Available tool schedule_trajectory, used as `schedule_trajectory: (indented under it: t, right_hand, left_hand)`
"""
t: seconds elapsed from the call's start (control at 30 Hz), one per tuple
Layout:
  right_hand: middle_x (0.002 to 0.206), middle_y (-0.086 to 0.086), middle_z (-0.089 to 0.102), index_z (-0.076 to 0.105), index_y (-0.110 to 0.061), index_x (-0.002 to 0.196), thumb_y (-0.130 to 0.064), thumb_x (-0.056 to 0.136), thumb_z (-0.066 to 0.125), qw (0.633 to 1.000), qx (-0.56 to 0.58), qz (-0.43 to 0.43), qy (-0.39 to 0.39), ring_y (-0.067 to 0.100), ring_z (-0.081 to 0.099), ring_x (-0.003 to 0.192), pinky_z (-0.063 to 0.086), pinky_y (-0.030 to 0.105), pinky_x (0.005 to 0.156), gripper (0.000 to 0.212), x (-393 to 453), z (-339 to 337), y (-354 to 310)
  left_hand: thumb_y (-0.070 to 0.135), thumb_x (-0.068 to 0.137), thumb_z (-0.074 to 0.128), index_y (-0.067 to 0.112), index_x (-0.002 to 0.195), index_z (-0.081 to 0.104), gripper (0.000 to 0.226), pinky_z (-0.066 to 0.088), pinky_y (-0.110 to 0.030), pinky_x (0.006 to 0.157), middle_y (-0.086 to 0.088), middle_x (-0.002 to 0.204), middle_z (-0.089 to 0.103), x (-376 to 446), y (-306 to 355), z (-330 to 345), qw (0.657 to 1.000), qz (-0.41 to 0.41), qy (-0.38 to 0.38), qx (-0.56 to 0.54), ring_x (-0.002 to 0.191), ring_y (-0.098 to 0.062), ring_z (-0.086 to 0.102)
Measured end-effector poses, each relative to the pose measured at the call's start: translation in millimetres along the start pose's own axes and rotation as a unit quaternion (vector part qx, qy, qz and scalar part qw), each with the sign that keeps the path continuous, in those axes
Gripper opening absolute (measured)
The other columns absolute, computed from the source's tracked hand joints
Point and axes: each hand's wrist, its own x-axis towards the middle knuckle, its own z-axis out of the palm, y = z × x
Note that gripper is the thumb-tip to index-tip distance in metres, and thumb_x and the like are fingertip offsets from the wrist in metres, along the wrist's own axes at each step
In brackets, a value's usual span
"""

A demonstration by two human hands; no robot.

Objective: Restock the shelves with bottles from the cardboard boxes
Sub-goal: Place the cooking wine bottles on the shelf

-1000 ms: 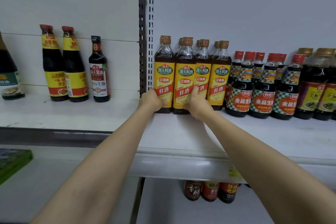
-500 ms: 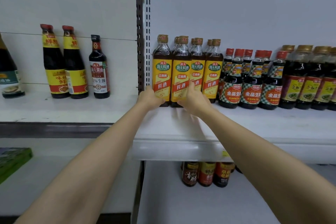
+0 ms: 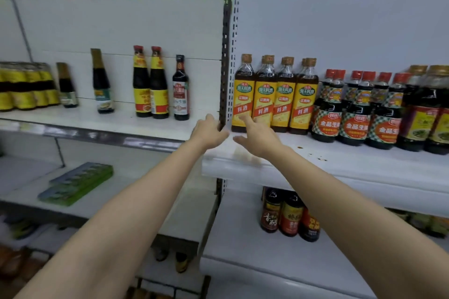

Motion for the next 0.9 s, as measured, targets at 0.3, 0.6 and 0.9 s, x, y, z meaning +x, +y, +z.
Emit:
schedule_trajectory:
  t: [0.3,0.6,0.9]
  right_hand:
    - [0.147,0.016,0.035,0.022,-0.016,0.148,-0.041,0.095,0.054,0.988,0.062,-0.118,-0.073,0.033,0.043,0.129,0.042,0.041,0.098,0.067,-67.0,26.3,-55.3]
    - [0.145,0.019,0.035,0.023,-0.023,0.15,-0.045,0.092,0.056,0.947,0.081,-0.237,-0.201,0.036,0.039,0.13,0.038,0.043,0.105,0.07,-133.2,111.1,-168.9]
    - [0.15,0.015,0.027,0.025,-0.022,0.148,-0.049,0.093,0.053,0.885,0.047,-0.33,-0.325,0.038,0.026,0.137,0.034,0.048,0.108,0.067,-173.1,224.8,-333.7]
  left_hand:
    - [0.04,0.09,0.059,0.002,0.142,0.031,0.07,0.04,-0.037,0.097,-0.019,0.144,0.038,-107.4,-45.1,-34.8,0.992,-0.103,0.019,0.076,0.129,-0.032,0.041]
    - [0.047,0.088,0.058,0.004,0.146,0.024,0.079,0.041,-0.041,0.102,-0.016,0.146,0.038,-234.9,-174.8,-89.7,0.958,-0.254,0.002,0.134,0.131,-0.031,0.04]
    - [0.059,0.085,0.055,0.011,0.147,0.022,0.085,0.037,-0.048,0.105,-0.017,0.149,0.028,-340.2,-334.3,-147.7,0.904,-0.413,-0.012,0.108,0.135,-0.037,0.029]
